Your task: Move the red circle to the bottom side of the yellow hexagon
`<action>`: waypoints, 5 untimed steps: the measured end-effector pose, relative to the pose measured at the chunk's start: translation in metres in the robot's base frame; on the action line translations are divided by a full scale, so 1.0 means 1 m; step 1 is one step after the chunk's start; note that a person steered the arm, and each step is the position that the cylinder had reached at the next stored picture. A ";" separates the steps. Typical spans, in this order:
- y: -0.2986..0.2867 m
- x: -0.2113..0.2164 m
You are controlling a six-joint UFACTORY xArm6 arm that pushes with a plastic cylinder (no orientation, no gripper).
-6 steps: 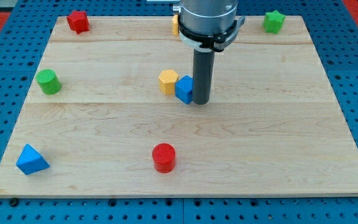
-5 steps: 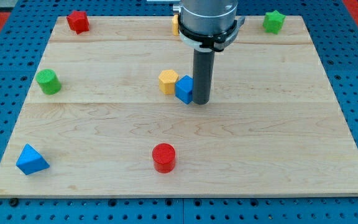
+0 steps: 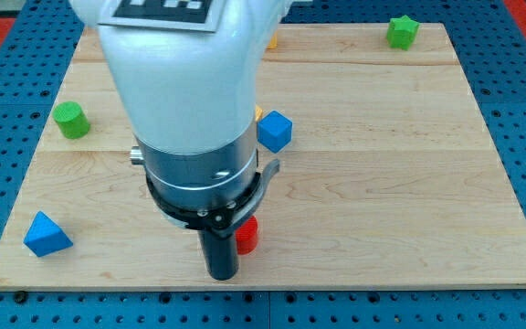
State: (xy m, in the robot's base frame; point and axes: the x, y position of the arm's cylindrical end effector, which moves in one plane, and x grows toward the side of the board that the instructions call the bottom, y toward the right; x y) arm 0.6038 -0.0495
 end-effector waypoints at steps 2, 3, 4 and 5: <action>0.032 -0.030; 0.040 -0.037; 0.053 -0.040; 0.034 -0.051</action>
